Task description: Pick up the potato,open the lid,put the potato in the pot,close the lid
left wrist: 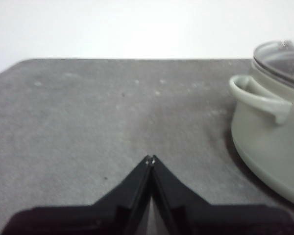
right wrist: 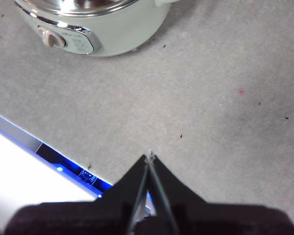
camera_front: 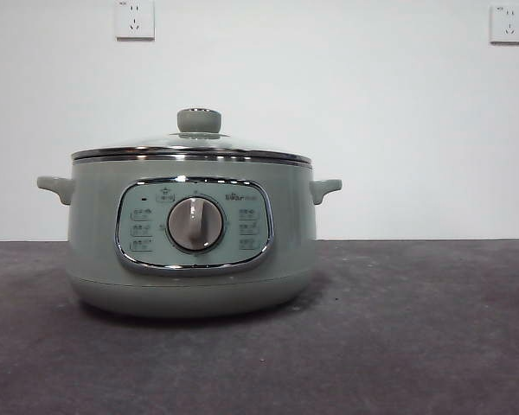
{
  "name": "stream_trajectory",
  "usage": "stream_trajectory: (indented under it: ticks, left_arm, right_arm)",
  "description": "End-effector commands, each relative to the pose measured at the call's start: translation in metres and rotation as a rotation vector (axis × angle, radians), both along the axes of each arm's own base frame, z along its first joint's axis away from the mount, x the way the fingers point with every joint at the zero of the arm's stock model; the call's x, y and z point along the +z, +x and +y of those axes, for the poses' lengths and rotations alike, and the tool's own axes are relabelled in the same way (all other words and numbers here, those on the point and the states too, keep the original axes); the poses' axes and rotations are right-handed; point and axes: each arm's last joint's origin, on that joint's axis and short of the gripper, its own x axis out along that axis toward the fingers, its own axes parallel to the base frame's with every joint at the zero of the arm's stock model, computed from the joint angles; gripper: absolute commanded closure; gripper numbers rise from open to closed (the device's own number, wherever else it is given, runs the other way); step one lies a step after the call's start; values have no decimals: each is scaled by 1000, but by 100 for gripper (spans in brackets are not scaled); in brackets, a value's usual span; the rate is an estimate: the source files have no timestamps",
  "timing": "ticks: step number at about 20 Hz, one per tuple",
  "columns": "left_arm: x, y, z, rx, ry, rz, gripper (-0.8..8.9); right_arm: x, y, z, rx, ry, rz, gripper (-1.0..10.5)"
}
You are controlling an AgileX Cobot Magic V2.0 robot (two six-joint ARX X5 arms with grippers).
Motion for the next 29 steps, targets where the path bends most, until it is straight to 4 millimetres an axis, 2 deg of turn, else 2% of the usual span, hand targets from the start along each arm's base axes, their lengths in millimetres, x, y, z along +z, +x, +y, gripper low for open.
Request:
stream_trajectory:
  ticks: [1, 16, 19, 22, 24, 27, 29]
  left_arm:
    - [-3, 0, 0, -3, -6, 5, 817]
    - [-7, 2, 0, -2, -4, 52, 817]
    - [-8, 3, 0, -2, -3, 65, 817]
    - [-8, 3, 0, -2, -3, 70, 817]
    - [-8, 3, 0, -2, -3, 71, 817]
    - [-8, 3, 0, -2, -3, 71, 817]
    - [-8, 3, 0, -2, -3, 71, 817]
  right_arm:
    - [-2, 0, 1, 0, -6, 6, 946]
    - [-2, 1, 0, -1, -3, 3, 946]
    - [4, -2, -12, -36, -7, -75, 946]
    - [1, 0, -33, -50, 96, -310, 946]
    - [-19, 0, -50, -138, 190, -528, 946]
    - [-76, -4, -79, -379, 295, -813, 946]
    - [-121, -8, -91, -472, 295, -907, 946]
